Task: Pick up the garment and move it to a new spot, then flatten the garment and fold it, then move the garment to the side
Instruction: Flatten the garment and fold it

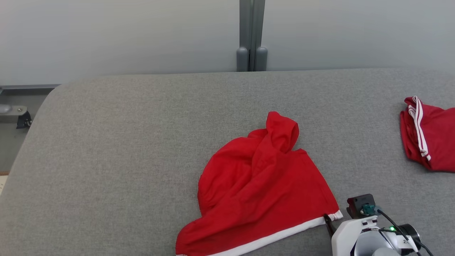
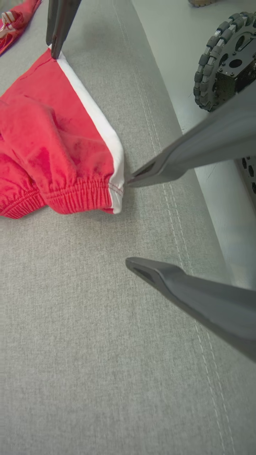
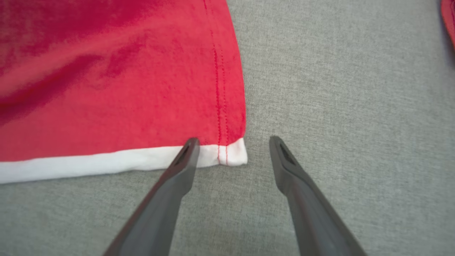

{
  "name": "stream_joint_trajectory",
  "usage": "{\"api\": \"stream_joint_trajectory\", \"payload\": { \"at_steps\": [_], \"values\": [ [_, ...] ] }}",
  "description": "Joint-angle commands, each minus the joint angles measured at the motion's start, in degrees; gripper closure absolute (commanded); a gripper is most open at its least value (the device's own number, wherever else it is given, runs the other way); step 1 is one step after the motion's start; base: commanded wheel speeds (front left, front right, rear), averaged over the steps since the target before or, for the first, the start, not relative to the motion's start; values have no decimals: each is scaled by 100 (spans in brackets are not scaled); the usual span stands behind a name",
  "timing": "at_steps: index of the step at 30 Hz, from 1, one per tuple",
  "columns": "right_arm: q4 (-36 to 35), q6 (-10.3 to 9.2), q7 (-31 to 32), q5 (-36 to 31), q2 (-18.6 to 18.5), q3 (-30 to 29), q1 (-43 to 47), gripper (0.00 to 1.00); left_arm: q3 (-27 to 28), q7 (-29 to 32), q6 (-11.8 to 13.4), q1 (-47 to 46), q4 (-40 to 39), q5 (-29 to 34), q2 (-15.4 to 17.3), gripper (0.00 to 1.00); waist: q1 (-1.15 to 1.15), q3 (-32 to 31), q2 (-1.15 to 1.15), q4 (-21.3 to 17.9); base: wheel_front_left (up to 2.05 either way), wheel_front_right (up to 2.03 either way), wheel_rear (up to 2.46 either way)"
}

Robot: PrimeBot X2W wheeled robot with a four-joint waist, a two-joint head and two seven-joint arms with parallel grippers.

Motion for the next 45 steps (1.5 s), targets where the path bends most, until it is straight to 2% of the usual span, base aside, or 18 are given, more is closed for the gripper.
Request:
{"api": "stream_joint_trajectory", "payload": {
  "at_steps": [1, 16, 22, 23, 24, 25, 26, 27, 28, 33, 37, 40, 45],
  "values": [
    [30, -9, 34, -7, 13, 38, -72, 0, -38, -66, 10, -169, 25, -30, 85, 0, 0, 95, 0, 22, 0, 0, 0],
    [188, -10, -87, -15, 60, 96, -271, 0, -1030, -486, 10, -944, 521, -254, 473, 0, 0, 375, 0, -46, 0, 0, 0],
    [346, -10, -2, 16, 63, 59, -314, 0, -1359, -741, 10, -1232, 774, -403, 477, 0, 0, 430, 0, -64, 0, 0, 0],
    [389, -10, 43, 27, 66, 88, -313, 0, -1452, -743, 10, -1272, 796, -431, 484, 11, 0, 434, 0, -65, 0, 0, 0],
    [439, -10, 98, 62, 69, 108, -320, 2, -1566, -742, 10, -1313, 815, -477, 499, 53, 0, 437, 0, -67, 0, 0, 0],
    [473, -10, 144, 88, 70, 125, -323, 21, -1638, -794, 10, -1363, 824, -500, 519, 56, 0, 441, 0, -68, 0, 0, 0],
    [511, -10, 175, 113, 72, 145, -335, 50, -1681, -857, 10, -1417, 861, -531, 541, 63, 0, 444, 0, -72, 0, 0, 0],
    [527, -10, 184, 133, 74, 161, -347, 84, -1760, -889, 10, -1454, 888, -546, 563, 81, 0, 443, 0, -75, 0, 0, 0],
    [546, -10, 169, 195, 74, 184, -357, 100, -1837, -919, 10, -1494, 903, -575, 569, 100, 0, 437, 0, -77, 0, 0, 0],
    [530, -13, 99, 603, 60, 154, -370, 100, -2030, -1084, 10, -1622, 853, -771, 626, 100, 0, 343, 0, -99, 0, 0, 0],
    [217, -11, 55, 1341, 68, 73, -311, 100, -2057, -1012, 10, -1501, 508, -1194, 730, 100, 0, 232, 0, -148, 0, 0, 0],
    [-338, -9, 140, 2022, 74, -39, -221, 100, -1966, -833, 10, -1295, -185, -1791, 899, 100, 0, 108, 0, -217, 0, 0, 0],
    [-2084, -9, 638, 3340, 64, -557, 8, 100, -1655, -393, 33, -1103, -2093, -2816, 1459, 100, 0, -51, 0, -323, 0, 0, 0]
  ]
}}
